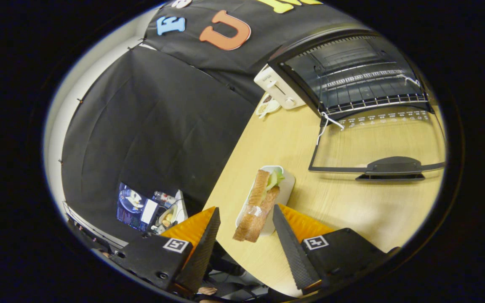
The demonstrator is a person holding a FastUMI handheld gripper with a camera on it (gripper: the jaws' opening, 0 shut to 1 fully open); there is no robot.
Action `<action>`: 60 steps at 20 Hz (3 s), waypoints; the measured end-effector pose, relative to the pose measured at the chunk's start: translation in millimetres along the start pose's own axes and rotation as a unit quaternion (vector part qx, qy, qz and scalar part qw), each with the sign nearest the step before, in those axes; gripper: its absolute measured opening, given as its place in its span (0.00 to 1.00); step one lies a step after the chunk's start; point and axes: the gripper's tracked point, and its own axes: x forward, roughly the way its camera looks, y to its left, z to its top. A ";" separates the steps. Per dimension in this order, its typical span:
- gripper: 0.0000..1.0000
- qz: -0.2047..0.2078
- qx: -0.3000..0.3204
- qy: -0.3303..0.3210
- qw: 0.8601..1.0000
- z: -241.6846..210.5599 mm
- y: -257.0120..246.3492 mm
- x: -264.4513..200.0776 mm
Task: Open the toaster oven, put the food inside, and close the toaster oven door.
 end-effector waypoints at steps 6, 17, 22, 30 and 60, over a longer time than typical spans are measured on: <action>0.60 -0.007 0.002 0.016 1.000 -2.7 -8.3 10.2; 0.29 0.025 -0.017 -0.015 0.999 6.5 9.2 -7.9; 0.25 0.055 -0.007 -0.055 0.997 22.1 21.8 -31.0; 0.22 0.057 0.095 -0.202 0.973 80.1 -26.1 -100.4; 0.33 -0.048 0.279 -0.538 0.794 213.3 -147.0 -98.7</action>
